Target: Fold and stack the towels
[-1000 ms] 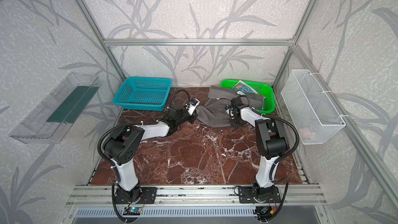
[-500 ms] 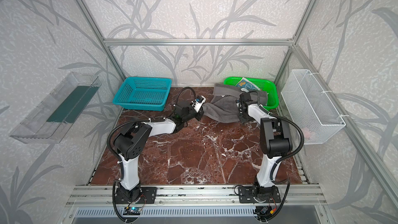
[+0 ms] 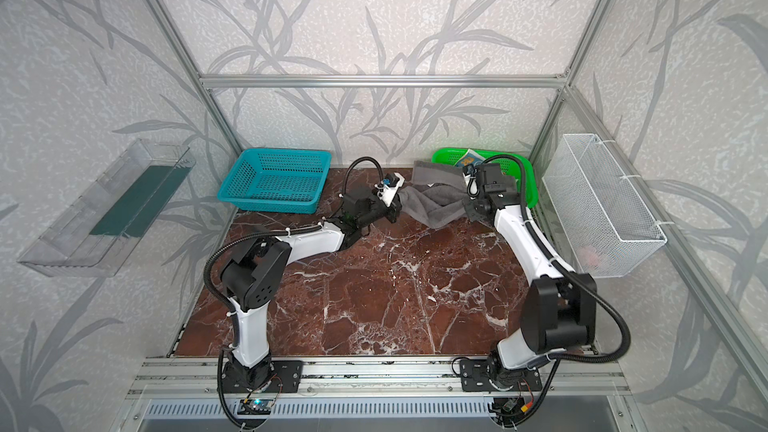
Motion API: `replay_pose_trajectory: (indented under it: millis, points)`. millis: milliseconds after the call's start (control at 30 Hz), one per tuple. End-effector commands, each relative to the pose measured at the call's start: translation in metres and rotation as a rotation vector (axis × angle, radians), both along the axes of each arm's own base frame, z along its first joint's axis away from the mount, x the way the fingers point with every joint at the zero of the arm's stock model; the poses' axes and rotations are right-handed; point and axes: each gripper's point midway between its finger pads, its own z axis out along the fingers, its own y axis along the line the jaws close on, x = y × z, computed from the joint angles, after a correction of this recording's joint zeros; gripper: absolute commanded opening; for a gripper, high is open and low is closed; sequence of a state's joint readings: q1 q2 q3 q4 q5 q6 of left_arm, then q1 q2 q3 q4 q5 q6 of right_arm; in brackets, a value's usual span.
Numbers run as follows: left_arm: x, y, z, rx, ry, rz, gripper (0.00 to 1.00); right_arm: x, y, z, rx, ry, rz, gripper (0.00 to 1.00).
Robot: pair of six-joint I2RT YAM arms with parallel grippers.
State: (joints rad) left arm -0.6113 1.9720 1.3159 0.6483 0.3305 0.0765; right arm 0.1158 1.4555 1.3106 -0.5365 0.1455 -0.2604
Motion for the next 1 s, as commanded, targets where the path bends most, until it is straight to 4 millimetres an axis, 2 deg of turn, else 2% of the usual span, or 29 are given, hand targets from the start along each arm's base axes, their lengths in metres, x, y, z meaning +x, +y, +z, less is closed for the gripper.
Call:
replay_pose_trajectory:
  millis: [0,200,300,467,700,867,967]
  points:
    - [-0.004,-0.002,0.096,-0.098,-0.169,-0.029,0.00,-0.001,0.011,0.058,0.062,-0.160,0.022,0.00]
    - [0.000,0.004,0.191,-0.148,-0.367,-0.008,0.00,-0.013,0.017,0.148,0.083,-0.380,0.076,0.00]
    - [-0.006,0.009,0.233,-0.149,-0.472,-0.001,0.00,-0.019,0.023,0.177,0.086,-0.426,0.122,0.00]
    - [-0.019,0.023,0.284,-0.113,-0.616,0.031,0.00,-0.032,0.031,0.221,0.074,-0.543,0.189,0.00]
    - [-0.044,0.055,0.351,-0.102,-0.780,0.078,0.00,-0.052,0.045,0.275,0.065,-0.708,0.302,0.00]
    - [-0.066,0.072,0.389,-0.070,-0.889,0.096,0.00,-0.067,0.058,0.308,0.063,-0.808,0.381,0.00]
    - [-0.078,0.083,0.405,-0.043,-0.939,0.116,0.00,-0.080,0.068,0.325,0.075,-0.861,0.438,0.00]
